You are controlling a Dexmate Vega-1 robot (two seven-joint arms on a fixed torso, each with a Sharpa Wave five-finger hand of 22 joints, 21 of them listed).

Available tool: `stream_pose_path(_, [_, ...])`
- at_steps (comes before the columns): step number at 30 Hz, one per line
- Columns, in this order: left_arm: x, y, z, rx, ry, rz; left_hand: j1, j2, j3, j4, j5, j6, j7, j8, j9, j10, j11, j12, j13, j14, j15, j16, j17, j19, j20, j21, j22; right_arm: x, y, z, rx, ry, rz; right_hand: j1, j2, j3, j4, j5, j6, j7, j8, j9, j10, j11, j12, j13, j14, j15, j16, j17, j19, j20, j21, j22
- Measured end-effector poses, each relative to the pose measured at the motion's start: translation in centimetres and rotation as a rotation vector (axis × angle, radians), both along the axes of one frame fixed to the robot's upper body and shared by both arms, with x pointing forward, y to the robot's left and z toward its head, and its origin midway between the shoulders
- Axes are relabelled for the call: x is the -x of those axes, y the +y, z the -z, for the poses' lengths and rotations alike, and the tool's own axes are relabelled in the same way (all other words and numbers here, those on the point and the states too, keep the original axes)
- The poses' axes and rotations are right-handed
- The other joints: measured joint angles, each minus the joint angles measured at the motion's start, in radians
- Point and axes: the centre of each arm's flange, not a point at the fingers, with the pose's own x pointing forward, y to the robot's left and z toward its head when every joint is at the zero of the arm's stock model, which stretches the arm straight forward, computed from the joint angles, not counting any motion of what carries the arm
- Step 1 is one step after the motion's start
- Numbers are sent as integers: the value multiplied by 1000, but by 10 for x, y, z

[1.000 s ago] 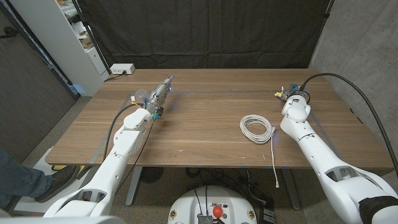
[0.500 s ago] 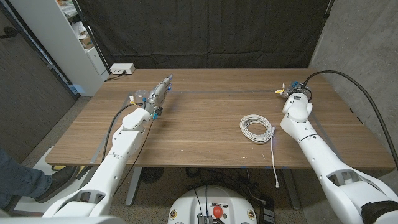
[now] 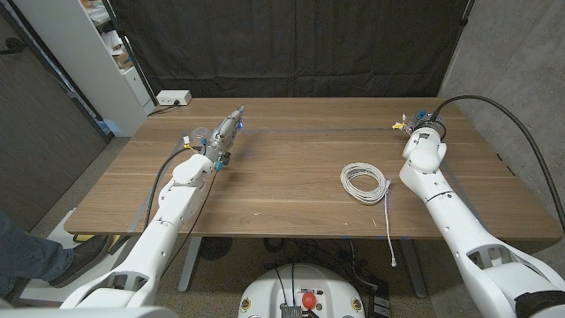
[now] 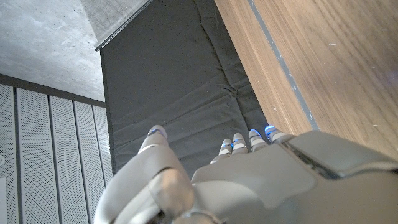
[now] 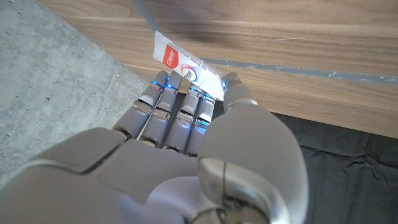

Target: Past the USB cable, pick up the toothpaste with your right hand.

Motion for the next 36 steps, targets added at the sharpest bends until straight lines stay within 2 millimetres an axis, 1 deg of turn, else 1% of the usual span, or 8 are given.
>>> stream_pose_path(5, [0, 0, 0, -2, -3, 4, 0, 0, 0, 0, 0, 0, 0, 0, 0, 0, 0, 0, 0, 0, 0, 0, 0, 0, 0, 0, 0, 5, 1, -4, 3, -12, 1, 0, 0, -4, -4, 0, 0, 0, 0, 0, 0, 0, 0, 0, 0, 0, 0, 0, 0, 0, 0, 0])
stream_pose_path(9, [0, -1, 0, -4, -4, 8, 0, 0, 0, 0, 0, 0, 0, 0, 0, 0, 0, 0, 0, 0, 0, 0, 0, 0, 0, 0, 0, 8, 2, -7, 8, -22, 2, 0, 0, -6, -2, -4, 4, -4, 0, 0, 0, 0, 0, 0, 4, 4, 0, 0, 0, 0, 0, 0])
stream_pose_path(10, [0, -2, 0, -4, -4, 8, 0, 0, 0, 0, 0, 0, 0, 0, 0, 0, 0, 0, 0, 0, 0, 0, 0, 0, 0, 0, 0, 9, 3, -8, 7, -25, 1, 0, 0, -8, 0, -4, 4, -4, -4, 0, 0, 0, 0, 0, 6, 5, 0, 0, 0, 0, 0, 0])
stream_pose_path(18, [0, -2, 0, -5, -6, 15, 0, 0, 0, 0, 0, 6, 6, 5, 0, 0, 0, 0, 0, 0, 0, 0, 0, 0, 0, 0, 0, 15, 8, -15, 21, -41, -1, 4, 4, -8, 0, -4, 6, -6, -6, 0, 8, -7, 0, 0, 11, 0, 0, 0, 0, 0, 0, 0])
stream_pose_path(25, [1, -1, 2, -6, -5, 17, 0, 0, -3, -3, 0, 9, 2, 5, 0, 0, 0, 0, 0, 0, 0, 0, 0, 0, 0, 0, 0, 20, 12, -22, 27, -58, -5, 4, 4, -8, 0, -4, 6, -6, -6, 0, 8, -7, 0, 0, 20, -5, 0, -5, 0, 0, 0, 0])
stream_pose_path(27, [2, -2, 1, -8, -8, 18, 0, 0, -4, -4, 0, 11, 4, 5, 0, 0, 0, 0, 0, 0, 0, 0, 0, 0, 0, 0, 0, 22, 13, -23, 31, -62, -5, 4, 4, -8, 0, -4, 6, -6, -9, 0, 8, -7, 0, 0, 25, -1, 0, -7, 0, 0, 0, 0])
stream_pose_path(34, [4, -3, 0, -11, -14, 21, 0, 0, 0, -9, 0, 11, 4, 5, 0, 2, 9, 0, 0, -3, 3, 0, 0, 0, 0, 0, 0, 27, 15, -27, 38, -73, -5, 4, 4, -8, 0, -4, 6, -6, -9, 0, 8, -7, -8, -1, 29, -4, -5, -14, 0, 0, 0, 0])
stream_pose_path(36, [4, -3, -1, -12, -16, 22, 0, 0, 0, -9, 0, 11, 4, 5, 0, 0, 11, 0, 0, -3, 3, 0, 0, 0, 0, 0, 0, 28, 15, -28, 40, -74, -5, 9, -1, -8, 0, -4, 6, -6, -9, 0, 13, -2, -8, -1, 36, 0, -6, -17, 0, 0, 0, 0])
